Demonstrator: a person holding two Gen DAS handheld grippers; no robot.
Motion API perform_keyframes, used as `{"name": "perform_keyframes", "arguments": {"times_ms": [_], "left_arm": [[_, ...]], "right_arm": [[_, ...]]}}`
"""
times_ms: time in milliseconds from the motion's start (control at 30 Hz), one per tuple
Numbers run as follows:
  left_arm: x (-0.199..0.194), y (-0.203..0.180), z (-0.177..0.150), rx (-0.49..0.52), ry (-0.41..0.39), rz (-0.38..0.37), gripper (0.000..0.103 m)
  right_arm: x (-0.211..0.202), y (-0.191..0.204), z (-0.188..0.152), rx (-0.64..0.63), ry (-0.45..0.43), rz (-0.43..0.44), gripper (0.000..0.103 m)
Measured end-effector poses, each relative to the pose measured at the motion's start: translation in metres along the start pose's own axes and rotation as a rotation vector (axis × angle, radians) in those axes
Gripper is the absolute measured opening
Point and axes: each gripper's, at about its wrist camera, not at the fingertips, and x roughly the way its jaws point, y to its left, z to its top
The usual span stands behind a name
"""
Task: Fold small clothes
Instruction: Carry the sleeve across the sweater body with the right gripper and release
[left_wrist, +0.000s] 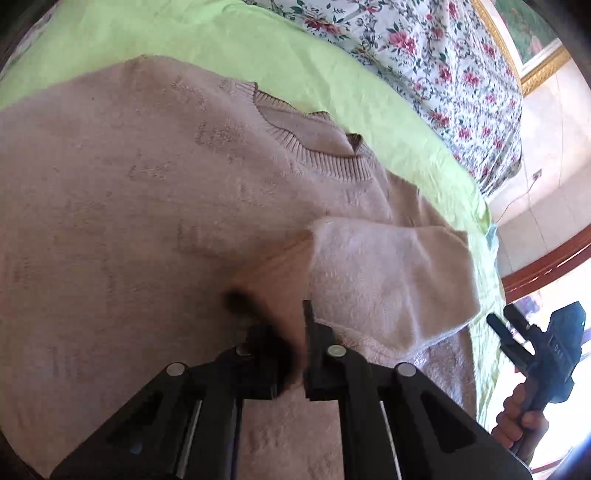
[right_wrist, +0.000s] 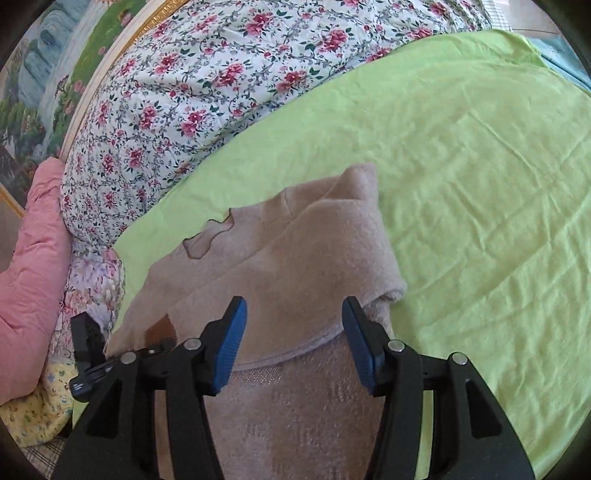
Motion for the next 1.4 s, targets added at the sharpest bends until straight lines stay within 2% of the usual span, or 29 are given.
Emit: {"name": "perform_keyframes", "arguments": {"times_ms": [67,133,233,267,333,467,633,733,767,800,867,933,967,1033,1067,1133,1167,1200,1233,1267,1300,1400], "left_arm": [[-0.016,0.0,-0.002,0.003,-0.06,0.01,0.005],[-0.039,0.002,0.003,-0.006,-0.119,-0.011,0.005],[-0.081,0.016,0.002,0.027,-0.227,0.078,0.005],[-0.086,0.028,0.002,0.019,-0.227,0.111,0.005],[-0.082,0.046,0.0,-0.004,-0.196,0.122,0.005],[-0.071,0.056,-0.009,0.008,-0.142,0.152,0.005],[-0.07,0.067,-0.019,-0.025,-0.123,0.13,0.006],[-0.063,0.066,-0.023,-0.033,-0.102,0.133,0.006],[-0.062,0.062,-0.023,-0.026,-0.099,0.137,0.006],[-0.066,0.062,-0.023,-0.022,-0.099,0.128,0.006],[-0.068,0.052,-0.021,-0.011,-0.106,0.088,0.006],[-0.063,0.046,-0.021,0.01,-0.093,0.107,0.006],[-0.056,0.048,-0.023,0.015,-0.072,0.137,0.006],[-0.052,0.054,-0.026,-0.002,-0.056,0.122,0.006],[-0.055,0.057,-0.027,-0.01,-0.064,0.104,0.006],[-0.057,0.056,-0.027,-0.006,-0.067,0.107,0.006],[-0.057,0.055,-0.027,-0.003,-0.066,0.11,0.006],[-0.057,0.054,-0.026,0.001,-0.063,0.116,0.006],[-0.055,0.054,-0.026,0.003,-0.06,0.12,0.006],[-0.055,0.055,-0.025,0.003,-0.056,0.117,0.006],[-0.055,0.057,-0.025,-0.002,-0.053,0.114,0.007],[-0.055,0.058,-0.025,-0.008,-0.052,0.108,0.007]], "right_arm": [[-0.002,-0.004,0.0,0.013,-0.001,-0.013,0.055],[-0.007,-0.008,0.003,0.016,-0.008,-0.039,0.055],[-0.015,-0.014,0.009,0.013,-0.037,-0.073,0.055],[-0.015,-0.015,0.012,0.014,-0.042,-0.079,0.055],[-0.01,-0.016,0.015,0.016,-0.037,-0.083,0.055],[0.023,-0.01,0.017,-0.026,0.032,-0.124,0.055],[0.075,-0.009,0.029,-0.093,0.127,-0.237,0.062],[0.091,-0.01,0.037,-0.087,0.137,-0.181,0.062],[0.094,-0.006,0.04,-0.105,0.14,-0.156,0.047],[0.097,0.0,0.044,-0.146,0.155,-0.141,0.009],[0.09,0.002,0.055,-0.133,0.134,-0.141,0.008],[0.079,-0.008,0.064,-0.094,0.105,-0.141,0.008],[0.082,-0.013,0.064,-0.092,0.123,-0.145,0.008],[0.092,-0.018,0.059,-0.103,0.175,-0.153,0.013],[0.093,-0.019,0.058,-0.106,0.172,-0.154,0.019],[0.091,-0.016,0.063,-0.107,0.145,-0.164,0.042],[0.09,-0.014,0.069,-0.102,0.114,-0.159,0.061],[0.09,-0.012,0.076,-0.098,0.068,-0.149,0.065],[0.092,-0.012,0.084,-0.102,0.05,-0.159,0.065],[0.099,-0.012,0.092,-0.104,0.054,-0.183,0.052],[0.108,-0.014,0.101,-0.102,0.074,-0.201,0.007],[0.123,-0.031,0.124,-0.03,0.067,-0.234,0.007]]}}
